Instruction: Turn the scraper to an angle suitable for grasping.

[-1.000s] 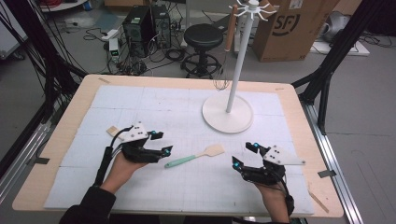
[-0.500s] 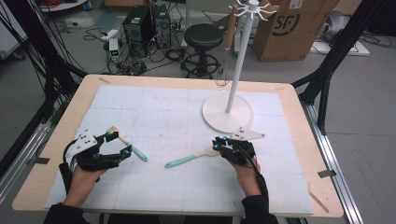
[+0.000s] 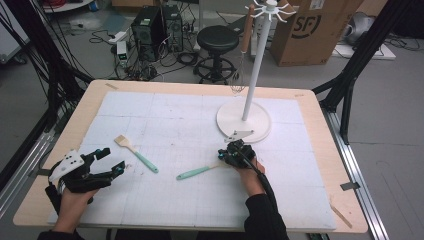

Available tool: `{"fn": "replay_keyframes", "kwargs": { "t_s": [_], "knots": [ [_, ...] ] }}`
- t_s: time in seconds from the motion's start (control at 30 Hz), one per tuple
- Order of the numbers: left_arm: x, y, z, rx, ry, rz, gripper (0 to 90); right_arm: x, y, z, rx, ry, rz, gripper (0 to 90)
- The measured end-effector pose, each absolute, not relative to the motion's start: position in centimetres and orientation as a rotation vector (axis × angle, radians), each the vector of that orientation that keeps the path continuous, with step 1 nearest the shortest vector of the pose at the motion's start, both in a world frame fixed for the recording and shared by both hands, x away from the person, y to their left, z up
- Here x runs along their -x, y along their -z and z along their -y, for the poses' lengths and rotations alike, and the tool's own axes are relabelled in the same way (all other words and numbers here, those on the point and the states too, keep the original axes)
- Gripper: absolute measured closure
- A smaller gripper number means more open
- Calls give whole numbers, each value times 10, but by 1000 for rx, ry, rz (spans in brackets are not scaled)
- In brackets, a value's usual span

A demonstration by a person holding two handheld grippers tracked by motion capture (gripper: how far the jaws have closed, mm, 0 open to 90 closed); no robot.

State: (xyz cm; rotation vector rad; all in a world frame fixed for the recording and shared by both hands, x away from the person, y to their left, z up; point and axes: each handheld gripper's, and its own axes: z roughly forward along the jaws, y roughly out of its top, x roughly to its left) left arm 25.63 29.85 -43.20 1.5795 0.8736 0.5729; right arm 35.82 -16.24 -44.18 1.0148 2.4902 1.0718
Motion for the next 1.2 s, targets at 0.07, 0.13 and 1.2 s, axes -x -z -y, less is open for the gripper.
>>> {"fn": "replay_keyframes", "kwargs": {
  "t_s": [0.07,0.13,1.2],
  "knots": [
    [-254,433,-303,-1569,-578,-881,221,-356,441,165,-998,-1052,-2503,892],
    [-253,433,-308,-1562,-584,-885,223,-352,439,166,-985,-1028,-2524,892],
    [-242,447,-323,-1491,-568,-921,231,-324,437,209,-1069,-1087,-2510,894]
  ]
}}
